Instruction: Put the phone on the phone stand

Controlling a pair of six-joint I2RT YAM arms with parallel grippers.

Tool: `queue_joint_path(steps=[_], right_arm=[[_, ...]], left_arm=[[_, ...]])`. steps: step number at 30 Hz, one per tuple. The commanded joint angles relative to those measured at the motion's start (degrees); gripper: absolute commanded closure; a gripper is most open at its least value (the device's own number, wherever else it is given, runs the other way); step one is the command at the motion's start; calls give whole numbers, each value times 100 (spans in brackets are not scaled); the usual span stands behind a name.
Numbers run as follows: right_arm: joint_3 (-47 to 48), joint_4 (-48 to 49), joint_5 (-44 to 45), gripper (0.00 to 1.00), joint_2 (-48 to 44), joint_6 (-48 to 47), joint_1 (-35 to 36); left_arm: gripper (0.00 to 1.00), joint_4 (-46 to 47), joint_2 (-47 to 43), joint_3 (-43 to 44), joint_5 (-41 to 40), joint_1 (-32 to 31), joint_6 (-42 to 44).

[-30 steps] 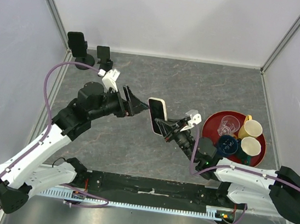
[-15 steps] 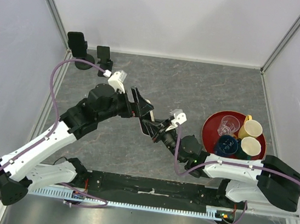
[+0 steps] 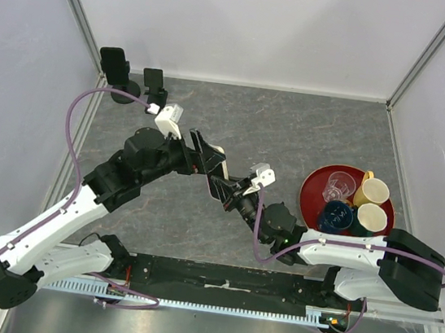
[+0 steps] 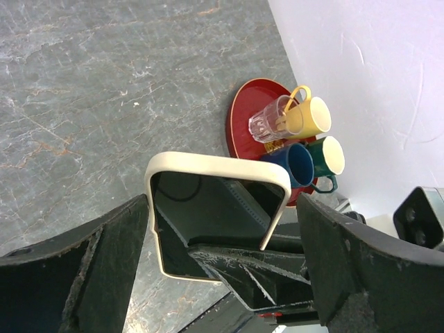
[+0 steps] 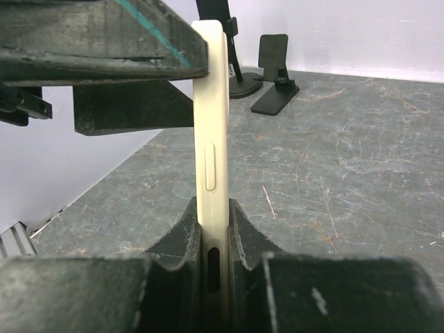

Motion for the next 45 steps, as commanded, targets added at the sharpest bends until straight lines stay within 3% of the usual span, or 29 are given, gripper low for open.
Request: queue_joint_path(steps=[1, 12, 19, 22, 26, 29, 30, 31, 33, 34, 35, 38, 41, 45], right_arm=[[305, 599, 108, 100, -95, 63, 53], [428, 625, 91, 100, -16, -43, 158], [437, 634, 91, 100, -25, -87, 167], [454, 625, 91, 100, -8, -87, 158], [472, 652, -6, 100, 36, -78, 167], [490, 652, -111, 100, 63, -87, 158], [498, 652, -103, 100, 80, -78, 158], [525, 626, -77, 99, 89, -43, 167], [551, 564, -85, 76, 124, -52, 132], [595, 555, -129, 66, 142, -78, 106], [630, 477, -216, 48, 159, -95, 80], [744, 336, -688, 24, 247, 149, -236], [797, 388, -1235, 14, 423, 457, -816], [999, 625, -2052, 7, 940, 547, -1580]], left_arm=[[11, 602, -258, -128, 33, -23, 177], [11, 708, -39, -31, 332, -23, 362], [6, 541, 41, 30, 209, -32, 467], [9, 576, 67, 39, 279, -23, 528], [23, 716, 93, 74, 402, -32, 678], [46, 681, 181, 250, 446, -32, 1020], [65, 542, 233, 311, 429, -23, 1090], [76, 471, 312, 451, 394, -14, 1204], [98, 330, 366, 557, 174, -6, 1284], [98, 260, 375, 636, 139, 3, 1424], [98, 216, 383, 672, -105, 21, 1521], [98, 101, 357, 821, -545, 126, 1864], [98, 136, 392, 953, -757, 459, 2355], [98, 364, 716, 1085, -820, 1475, 2848]])
